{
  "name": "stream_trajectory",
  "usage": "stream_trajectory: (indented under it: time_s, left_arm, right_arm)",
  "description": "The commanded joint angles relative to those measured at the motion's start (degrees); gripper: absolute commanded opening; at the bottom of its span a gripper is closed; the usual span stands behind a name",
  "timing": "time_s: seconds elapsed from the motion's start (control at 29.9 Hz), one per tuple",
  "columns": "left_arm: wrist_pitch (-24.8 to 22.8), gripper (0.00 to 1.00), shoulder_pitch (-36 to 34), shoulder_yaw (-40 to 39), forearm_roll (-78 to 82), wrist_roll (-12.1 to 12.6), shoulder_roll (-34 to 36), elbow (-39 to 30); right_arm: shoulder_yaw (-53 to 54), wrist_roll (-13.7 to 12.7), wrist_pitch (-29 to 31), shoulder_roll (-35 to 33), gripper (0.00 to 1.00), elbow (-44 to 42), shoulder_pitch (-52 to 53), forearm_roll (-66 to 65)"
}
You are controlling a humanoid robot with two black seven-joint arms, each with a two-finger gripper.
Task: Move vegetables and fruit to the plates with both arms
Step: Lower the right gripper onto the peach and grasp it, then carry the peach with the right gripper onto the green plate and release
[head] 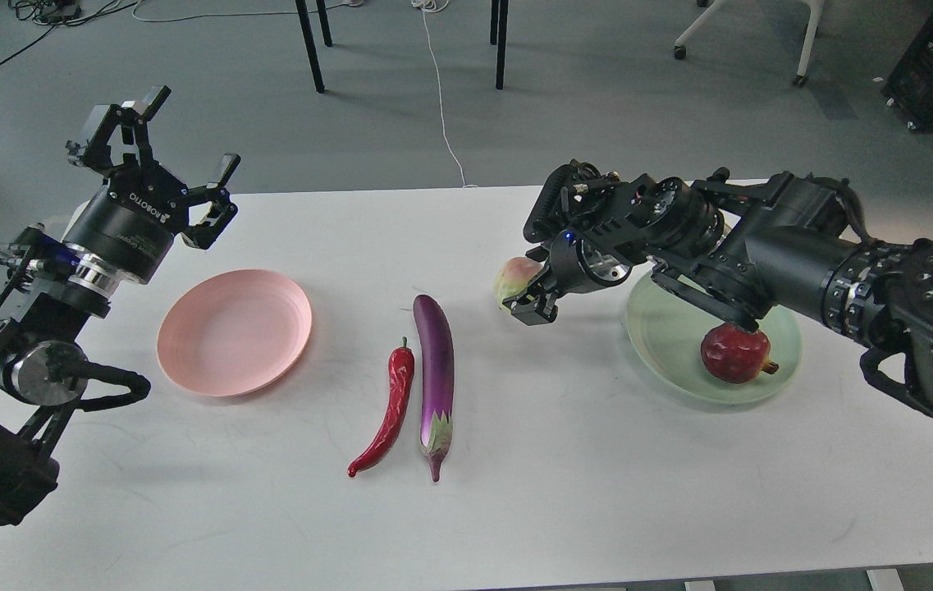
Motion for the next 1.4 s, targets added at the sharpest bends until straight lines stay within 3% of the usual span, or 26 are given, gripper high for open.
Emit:
stream_trajectory:
  time_s: [0.0, 0.27, 0.4, 0.9, 0.94, 1.1, 1.37]
  left_arm:
    - [0.0, 1.0, 0.0, 0.01, 0.0, 0.0, 0.23, -0.03]
    - [0.0, 1.0, -0.09, 0.01, 0.0, 0.0, -0.04, -0.03]
    - [0.0, 1.0, -0.09, 0.01, 0.0, 0.0, -0.39, -0.03]
    - [0.0, 1.0, 0.09, 0.1, 1.05, 0.0, -0.39, -0.03]
    - [0.0, 1.0, 0.09, 0.02, 1.05, 0.0, -0.39, -0.03]
    - [0.0, 1.0, 0.09, -0.07, 1.05, 0.0, -0.21, -0.03]
    - [0.0, 1.0, -0.26, 0.01, 4.21, -0.35, 1.71, -0.03]
  right_arm:
    - [0.04, 0.0, 0.01, -8.53, 0.4, 5.58, 4.34, 2.14]
    - [-0.05, 0.0, 0.1, -34.45, 0.42, 19.38, 5.23, 1.27]
    - [-0.05, 0.0, -0.16, -40.45, 0.43, 22.82, 0.93, 1.18]
    - [0.39, 0.0, -3.5, -35.63, 0.53, 14.92, -5.76, 1.18]
    - [0.39, 0.0, -3.94, -35.27, 0.56, 14.48, -5.76, 1.18]
    - [0.47, 0.0, -4.29, -35.09, 0.93, 14.48, -6.02, 1.27]
    - [6.35, 0.0, -4.12, -35.8, 0.98, 15.97, -5.85, 2.32]
